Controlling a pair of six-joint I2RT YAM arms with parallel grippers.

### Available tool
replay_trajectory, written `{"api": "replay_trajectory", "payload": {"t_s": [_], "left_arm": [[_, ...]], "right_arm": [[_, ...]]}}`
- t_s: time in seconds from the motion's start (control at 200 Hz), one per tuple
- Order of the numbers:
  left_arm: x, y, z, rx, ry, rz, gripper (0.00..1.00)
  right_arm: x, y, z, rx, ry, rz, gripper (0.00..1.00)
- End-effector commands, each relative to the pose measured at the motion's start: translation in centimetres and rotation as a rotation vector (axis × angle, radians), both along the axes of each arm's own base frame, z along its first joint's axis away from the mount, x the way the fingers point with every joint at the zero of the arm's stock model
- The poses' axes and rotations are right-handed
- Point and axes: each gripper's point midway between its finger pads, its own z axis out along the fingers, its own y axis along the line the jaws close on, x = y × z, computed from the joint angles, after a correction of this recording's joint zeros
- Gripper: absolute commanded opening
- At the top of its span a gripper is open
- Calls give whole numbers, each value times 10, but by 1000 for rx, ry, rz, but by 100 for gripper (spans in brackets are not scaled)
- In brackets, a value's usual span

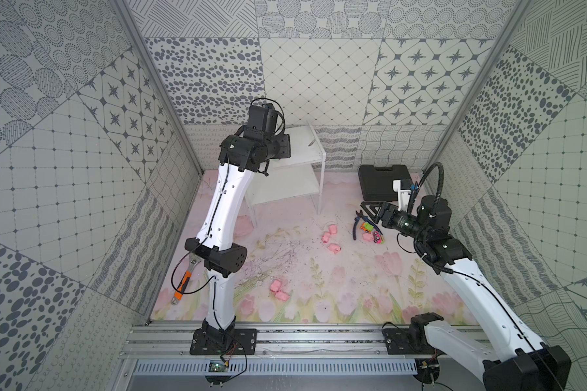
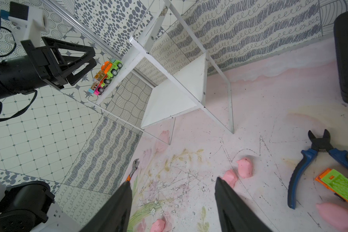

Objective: Organize plastic toys on shelves
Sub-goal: Adjust the plastic toy on the shelf.

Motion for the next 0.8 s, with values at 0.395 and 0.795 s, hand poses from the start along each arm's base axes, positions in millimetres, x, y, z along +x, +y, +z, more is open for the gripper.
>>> {"api": "replay_trajectory", "payload": {"t_s": [0.395, 0.795], "left_arm": [[-5, 6, -17, 43, 63, 18, 59], [-4, 2, -20, 26, 76, 6, 56]], "right_arm": [[0, -3, 20, 29, -71, -4, 70], [1, -5, 22, 31, -75, -9, 70]]}}
